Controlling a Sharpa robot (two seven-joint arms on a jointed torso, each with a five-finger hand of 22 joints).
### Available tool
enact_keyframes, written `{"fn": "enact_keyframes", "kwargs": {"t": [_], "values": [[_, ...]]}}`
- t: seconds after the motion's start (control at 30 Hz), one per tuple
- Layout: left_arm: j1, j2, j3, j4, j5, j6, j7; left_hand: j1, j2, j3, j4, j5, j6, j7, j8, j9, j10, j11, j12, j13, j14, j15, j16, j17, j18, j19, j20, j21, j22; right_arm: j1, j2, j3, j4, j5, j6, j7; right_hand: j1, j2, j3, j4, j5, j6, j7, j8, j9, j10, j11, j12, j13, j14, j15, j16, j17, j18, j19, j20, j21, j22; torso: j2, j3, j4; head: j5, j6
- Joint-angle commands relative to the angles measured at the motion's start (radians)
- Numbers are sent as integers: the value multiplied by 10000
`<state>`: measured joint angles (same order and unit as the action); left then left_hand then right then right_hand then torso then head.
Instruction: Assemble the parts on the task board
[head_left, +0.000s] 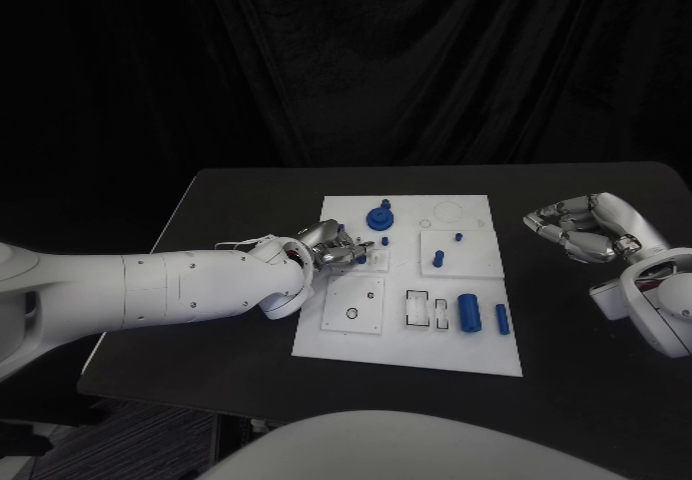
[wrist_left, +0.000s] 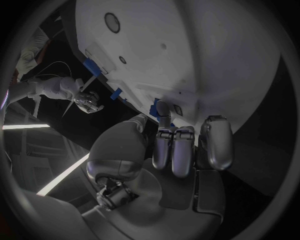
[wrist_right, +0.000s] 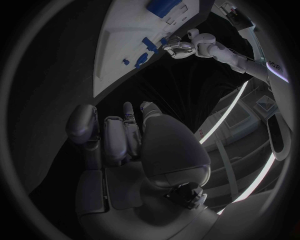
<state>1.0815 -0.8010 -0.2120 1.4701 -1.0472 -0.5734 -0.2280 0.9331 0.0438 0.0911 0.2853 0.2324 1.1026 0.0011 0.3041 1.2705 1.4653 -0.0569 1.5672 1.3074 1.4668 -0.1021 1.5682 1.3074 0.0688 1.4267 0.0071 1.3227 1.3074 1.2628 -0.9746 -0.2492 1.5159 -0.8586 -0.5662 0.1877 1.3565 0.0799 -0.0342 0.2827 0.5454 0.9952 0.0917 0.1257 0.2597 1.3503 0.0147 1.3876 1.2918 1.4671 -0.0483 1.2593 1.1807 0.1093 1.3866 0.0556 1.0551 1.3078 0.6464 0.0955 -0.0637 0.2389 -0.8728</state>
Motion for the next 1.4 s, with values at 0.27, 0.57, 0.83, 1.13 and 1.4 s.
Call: {"fn": "enact_keyframes", "kwargs": {"t": [0.27,0.57,0.83,1.13,1.4], "values": [[-16,29,5,5,294,84,571,223,-3,-98,-17,75,-47,-39,109,129,1055,-97,36,2634,1040,-83,26,2634,-46,127,-27,121,1261,-28,-2,7,-1,-40,-45,-68,130,-3,62,-20,68,11,39,-64,-13,-57,-9,-33,-892,100,-67,-51,-10,17,-58,-25,-49,94,-21,0,-16,33,2],[-17,40,5,-10,300,73,587,298,1,-115,-29,92,-60,-45,128,173,1055,-103,36,2634,1040,-88,26,2634,-49,136,-32,134,1274,-34,7,7,-9,-40,-41,-50,151,-2,76,-25,86,11,38,-65,-14,-63,-11,-38,-901,100,-68,-51,-11,20,-62,-25,-65,88,-26,-8,-15,17,2],[-17,23,5,-43,301,182,396,673,59,-145,-72,554,-86,-77,180,338,1055,-134,36,2634,1040,-116,26,2634,-52,154,-61,139,1307,-36,2,7,-14,-40,-37,-52,166,-1,86,-27,97,10,38,-66,-14,-57,-11,-34,-893,102,-68,-47,-6,19,-59,-26,-63,91,-26,0,-11,5,2],[-14,-78,7,159,301,153,327,689,19,-329,17,354,-141,-64,271,548,1055,-125,36,2634,1040,-113,26,2634,-50,150,-64,116,1321,-44,6,7,-29,-40,-22,-64,166,-1,86,-27,97,10,38,-66,-14,-57,-11,-34,-893,102,-68,-47,-6,19,-59,-26,-63,91,-21,-2,-11,2,2],[33,-191,16,322,298,393,100,639,149,-529,40,274,-604,54,58,560,1055,-39,36,2634,1040,-48,26,2634,-14,58,-11,-61,1261,-44,46,7,-60,-40,-19,-84,180,-2,96,-27,107,10,40,-67,-15,-60,-10,-37,-898,101,-69,-53,-13,22,-62,-26,-77,86,-26,-1,-12,-2,2]]}}
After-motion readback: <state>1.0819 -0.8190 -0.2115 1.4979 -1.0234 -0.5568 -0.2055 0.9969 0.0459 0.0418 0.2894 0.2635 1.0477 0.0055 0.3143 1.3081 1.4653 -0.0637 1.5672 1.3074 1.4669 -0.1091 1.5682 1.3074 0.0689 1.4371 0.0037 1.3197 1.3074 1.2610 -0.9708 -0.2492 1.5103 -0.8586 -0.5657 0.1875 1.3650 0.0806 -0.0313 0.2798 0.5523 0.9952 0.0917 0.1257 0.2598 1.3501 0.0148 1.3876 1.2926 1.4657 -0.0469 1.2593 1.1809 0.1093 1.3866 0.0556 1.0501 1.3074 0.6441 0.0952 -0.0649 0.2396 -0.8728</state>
